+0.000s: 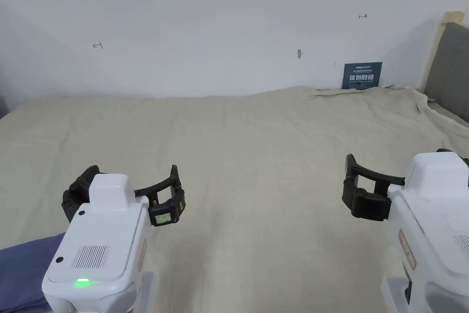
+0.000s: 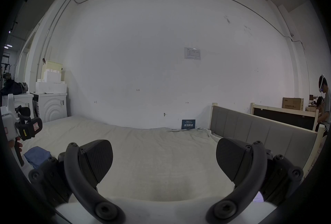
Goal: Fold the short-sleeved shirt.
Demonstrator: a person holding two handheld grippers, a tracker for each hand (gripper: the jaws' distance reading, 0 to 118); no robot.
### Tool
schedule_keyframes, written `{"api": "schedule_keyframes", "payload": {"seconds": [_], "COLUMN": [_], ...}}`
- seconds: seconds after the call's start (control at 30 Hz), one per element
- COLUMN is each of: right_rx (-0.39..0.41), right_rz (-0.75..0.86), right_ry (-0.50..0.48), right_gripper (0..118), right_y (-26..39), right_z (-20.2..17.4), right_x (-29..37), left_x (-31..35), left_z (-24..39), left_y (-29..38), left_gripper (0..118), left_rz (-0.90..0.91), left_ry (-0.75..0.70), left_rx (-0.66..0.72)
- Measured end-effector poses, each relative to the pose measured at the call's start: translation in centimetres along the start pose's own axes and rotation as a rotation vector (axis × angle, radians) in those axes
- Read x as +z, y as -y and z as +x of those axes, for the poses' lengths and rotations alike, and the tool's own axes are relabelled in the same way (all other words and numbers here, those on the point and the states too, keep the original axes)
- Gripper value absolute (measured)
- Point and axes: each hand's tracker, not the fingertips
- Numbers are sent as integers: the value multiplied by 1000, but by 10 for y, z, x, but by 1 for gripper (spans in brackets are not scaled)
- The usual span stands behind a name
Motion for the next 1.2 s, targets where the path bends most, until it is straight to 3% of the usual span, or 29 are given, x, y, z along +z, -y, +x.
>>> {"api": "schedule_keyframes", "payload": {"seconds": [0.3, 0.5, 0.6, 0.77, 0.83, 0.97, 1.2], "right_rx": [-14, -172, -173, -184, -235, -250, -201], "right_rz": [-99, -269, -361, -380, -386, -385, -328], "right_ry": [11, 122, 173, 182, 161, 165, 175], "right_gripper": [115, 115, 114, 114, 114, 114, 115], "right_y": [-2, -15, -25, -32, -28, -22, -17], "right_z": [5, 6, 1, -5, 2, 7, 7], "right_x": [-8, -14, -15, -13, -15, -18, -19], "left_x": [1, 1, 1, 1, 0, 1, 1], "left_z": [0, 0, 0, 0, -1, -1, -1], "left_y": [3, 2, 1, -1, -1, -2, -3], "left_gripper": [118, 118, 118, 118, 118, 118, 118], "left_rz": [-5, -8, -5, 0, 3, 4, 8], "left_ry": [5, 13, 13, 13, 11, 14, 17], "left_rx": [3, 3, 4, 8, 11, 12, 7]}}
